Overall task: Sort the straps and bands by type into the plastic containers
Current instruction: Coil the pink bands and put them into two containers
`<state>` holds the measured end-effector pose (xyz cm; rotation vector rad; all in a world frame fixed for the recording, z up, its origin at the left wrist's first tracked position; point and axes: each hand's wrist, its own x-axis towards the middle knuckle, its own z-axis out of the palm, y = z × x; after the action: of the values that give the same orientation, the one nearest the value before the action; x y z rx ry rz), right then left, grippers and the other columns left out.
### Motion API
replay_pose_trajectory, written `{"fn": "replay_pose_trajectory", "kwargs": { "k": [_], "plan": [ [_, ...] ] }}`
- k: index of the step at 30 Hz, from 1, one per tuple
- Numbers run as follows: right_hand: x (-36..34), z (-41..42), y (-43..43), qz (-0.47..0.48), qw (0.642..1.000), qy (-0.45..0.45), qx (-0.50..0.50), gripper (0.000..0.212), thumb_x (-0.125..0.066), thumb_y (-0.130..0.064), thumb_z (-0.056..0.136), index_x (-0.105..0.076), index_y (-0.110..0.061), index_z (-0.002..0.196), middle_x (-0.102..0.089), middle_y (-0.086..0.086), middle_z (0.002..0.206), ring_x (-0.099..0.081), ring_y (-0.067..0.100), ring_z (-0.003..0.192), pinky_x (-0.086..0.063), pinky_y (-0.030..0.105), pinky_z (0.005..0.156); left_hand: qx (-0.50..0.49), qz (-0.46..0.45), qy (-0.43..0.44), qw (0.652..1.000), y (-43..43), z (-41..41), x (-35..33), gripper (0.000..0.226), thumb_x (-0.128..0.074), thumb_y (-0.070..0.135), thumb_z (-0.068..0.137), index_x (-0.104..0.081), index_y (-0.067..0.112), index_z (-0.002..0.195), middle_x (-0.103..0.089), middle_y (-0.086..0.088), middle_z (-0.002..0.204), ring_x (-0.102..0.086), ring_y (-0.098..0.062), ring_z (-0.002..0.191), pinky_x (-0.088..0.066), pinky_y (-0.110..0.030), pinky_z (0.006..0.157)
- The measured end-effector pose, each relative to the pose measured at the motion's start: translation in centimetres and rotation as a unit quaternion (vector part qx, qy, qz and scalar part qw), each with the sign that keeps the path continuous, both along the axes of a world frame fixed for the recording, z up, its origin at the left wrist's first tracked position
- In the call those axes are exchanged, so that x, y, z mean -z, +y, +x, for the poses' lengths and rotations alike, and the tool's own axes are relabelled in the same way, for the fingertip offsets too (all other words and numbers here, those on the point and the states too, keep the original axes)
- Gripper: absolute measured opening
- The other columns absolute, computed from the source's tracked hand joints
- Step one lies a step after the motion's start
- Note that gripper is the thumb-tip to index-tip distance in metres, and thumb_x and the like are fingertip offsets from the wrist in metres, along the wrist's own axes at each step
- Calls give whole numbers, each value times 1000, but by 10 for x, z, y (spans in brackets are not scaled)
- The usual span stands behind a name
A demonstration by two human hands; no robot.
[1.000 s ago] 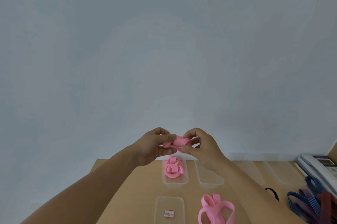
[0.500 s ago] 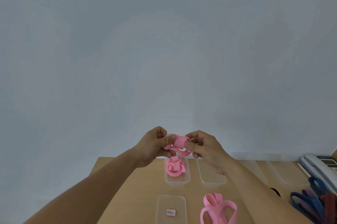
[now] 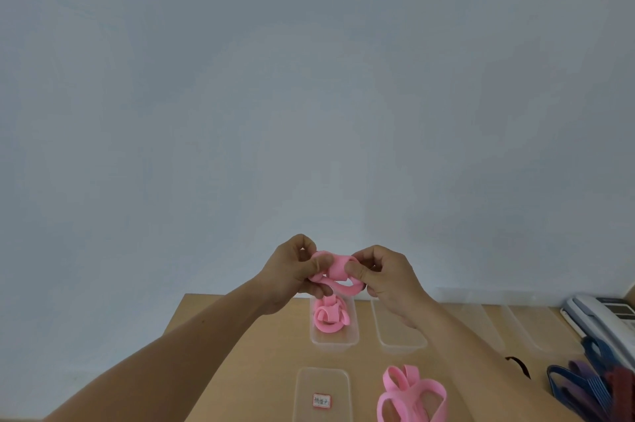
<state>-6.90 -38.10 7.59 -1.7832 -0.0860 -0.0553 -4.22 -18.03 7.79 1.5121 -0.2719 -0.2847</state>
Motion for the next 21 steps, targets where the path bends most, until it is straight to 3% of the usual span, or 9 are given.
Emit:
{"fn": "replay_pose_trajectory", "kwargs": {
  "k": [9,13,21],
  "plan": [
    [4,7,6,-47,998,-33,36,19,-81,-23,79,-66,-11,80,-66,-3,68,-54,3,50,-40,17,48,-24,6,-30,999,2,2,6,26,-68,12,91,-42,8,89,-65,-22,69,-63,-34,54,-52,-33,48],
    [6,8,7,-67,997,-36,33,20,-81,-26,79,-66,-13,79,-68,2,74,-63,15,59,-48,24,53,-20,11,-24,999,5,5,8,26,-68,12,91,-43,9,89,-65,-21,70,-62,-35,56,-54,-35,51],
    [1,4,8,-77,997,8,-28,14,-71,-30,88,-69,-23,100,-68,-7,98,-57,1,61,-44,22,59,29,-52,46,997,15,5,8,21,-64,10,93,-43,10,94,-62,-24,87,-65,-34,62,-53,-30,51]
  ]
}}
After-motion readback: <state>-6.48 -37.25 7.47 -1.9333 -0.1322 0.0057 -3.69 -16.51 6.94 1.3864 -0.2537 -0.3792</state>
